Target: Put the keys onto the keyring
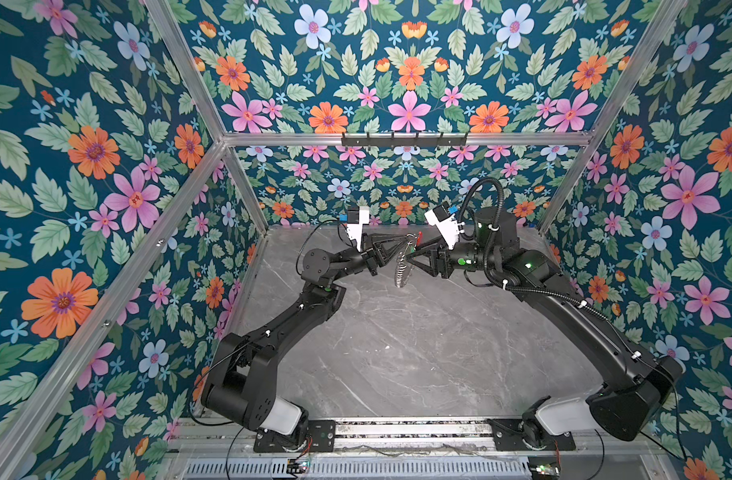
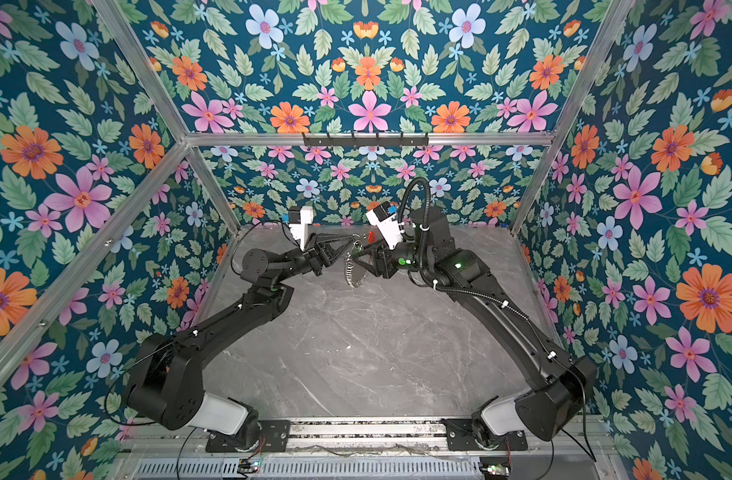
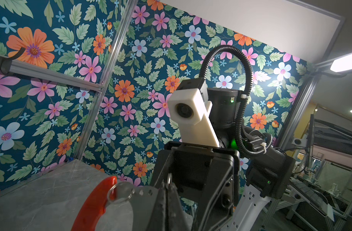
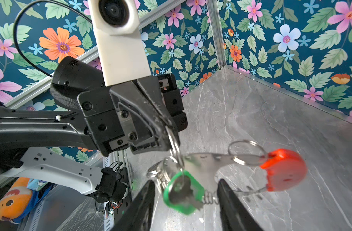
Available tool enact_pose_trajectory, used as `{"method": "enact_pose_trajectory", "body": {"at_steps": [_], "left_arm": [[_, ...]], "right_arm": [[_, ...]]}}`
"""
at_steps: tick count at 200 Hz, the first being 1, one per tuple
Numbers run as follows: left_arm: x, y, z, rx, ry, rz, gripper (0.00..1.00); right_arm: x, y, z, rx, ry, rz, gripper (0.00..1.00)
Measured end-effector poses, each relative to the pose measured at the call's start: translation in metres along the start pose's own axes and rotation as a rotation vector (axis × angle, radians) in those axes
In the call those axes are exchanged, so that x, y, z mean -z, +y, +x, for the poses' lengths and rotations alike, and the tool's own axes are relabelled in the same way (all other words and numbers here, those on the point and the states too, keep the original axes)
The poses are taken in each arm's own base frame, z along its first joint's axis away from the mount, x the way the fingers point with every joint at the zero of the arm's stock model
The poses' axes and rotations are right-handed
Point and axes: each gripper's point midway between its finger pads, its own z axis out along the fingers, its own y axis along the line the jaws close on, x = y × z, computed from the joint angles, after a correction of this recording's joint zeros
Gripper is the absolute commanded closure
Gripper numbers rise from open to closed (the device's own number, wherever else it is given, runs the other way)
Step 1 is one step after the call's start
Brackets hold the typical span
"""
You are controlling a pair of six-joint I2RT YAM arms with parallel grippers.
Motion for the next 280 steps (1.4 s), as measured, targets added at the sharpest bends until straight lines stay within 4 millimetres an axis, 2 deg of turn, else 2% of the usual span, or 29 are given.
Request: {"method": "enact_pose_trajectory", "body": {"at_steps": [23, 40, 60, 76, 100, 151, 229, 280], "left_arm": [[-0.001, 0.001, 0.0, 0.0, 0.0, 0.0, 1.0], [-0.001, 0.001, 0.0, 0.0, 0.0, 0.001, 1.0], [-0.002, 0.003, 0.0, 0.005, 0.001, 0.0, 1.0], [-0.002, 0.004, 0.0, 0.014, 0.002, 0.0, 1.0], [-0.002, 0.006, 0.002, 0.024, 0.003, -0.001, 1.0], [-0.001, 0.007, 0.004, 0.029, 0.004, -0.002, 1.0], [-0.001, 0.005, 0.005, 0.023, 0.001, 0.01, 1.0], [0.002, -0.002, 0.0, 0.011, -0.041, 0.038, 1.0]], "right_arm": [[-0.001, 0.002, 0.001, 0.001, 0.003, -0.01, 0.5], [-0.002, 0.002, 0.002, -0.003, 0.006, -0.009, 0.57], [-0.003, -0.002, 0.005, -0.003, 0.01, 0.01, 0.73], [-0.002, -0.004, 0.004, 0.008, 0.008, 0.024, 0.8], [-0.002, -0.007, 0.005, 0.02, 0.015, 0.043, 1.0], [0.006, -0.011, 0.007, 0.051, 0.027, 0.09, 1.0], [0.021, -0.006, -0.001, 0.105, 0.039, 0.128, 1.0], [0.003, -0.008, 0.005, 0.056, 0.086, 0.072, 1.0]]}}
